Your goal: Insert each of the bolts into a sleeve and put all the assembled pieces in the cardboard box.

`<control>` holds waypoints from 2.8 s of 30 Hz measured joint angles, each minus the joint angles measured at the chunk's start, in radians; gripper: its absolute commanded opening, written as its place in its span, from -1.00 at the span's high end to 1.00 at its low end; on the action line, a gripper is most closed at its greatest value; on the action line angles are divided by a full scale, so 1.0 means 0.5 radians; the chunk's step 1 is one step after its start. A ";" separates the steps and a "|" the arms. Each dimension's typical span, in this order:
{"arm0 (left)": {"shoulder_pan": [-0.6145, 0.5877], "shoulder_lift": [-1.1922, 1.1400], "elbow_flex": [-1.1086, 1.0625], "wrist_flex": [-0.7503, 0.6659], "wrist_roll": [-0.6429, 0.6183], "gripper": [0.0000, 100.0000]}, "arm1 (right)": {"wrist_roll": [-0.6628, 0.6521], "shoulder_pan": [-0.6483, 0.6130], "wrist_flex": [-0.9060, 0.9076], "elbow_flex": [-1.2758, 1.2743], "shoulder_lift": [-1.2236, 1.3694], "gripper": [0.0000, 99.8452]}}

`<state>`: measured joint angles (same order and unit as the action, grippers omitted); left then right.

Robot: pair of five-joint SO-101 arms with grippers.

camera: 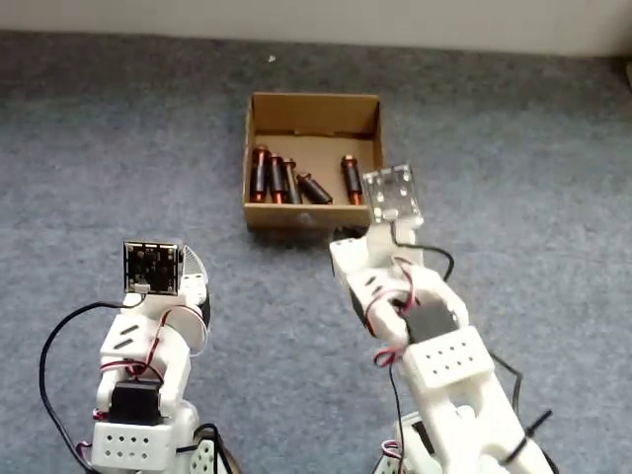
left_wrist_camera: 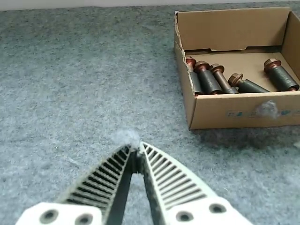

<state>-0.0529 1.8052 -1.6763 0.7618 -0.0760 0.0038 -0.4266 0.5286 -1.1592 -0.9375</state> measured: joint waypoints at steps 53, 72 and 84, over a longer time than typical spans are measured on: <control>0.000 0.000 0.000 1.080 0.000 0.97 | 0.025 0.442 1.405 -1.034 -1.746 0.97; 0.000 0.000 0.000 1.092 0.000 0.97 | 0.025 0.442 1.405 -1.034 -1.746 0.97; 0.000 0.000 0.000 1.092 0.000 0.97 | 0.025 0.442 1.405 -1.034 -1.746 0.97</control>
<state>-0.0529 1.8052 -1.6763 1.3080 -0.0760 0.0161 -0.2056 1.2313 -1.6763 -1.8105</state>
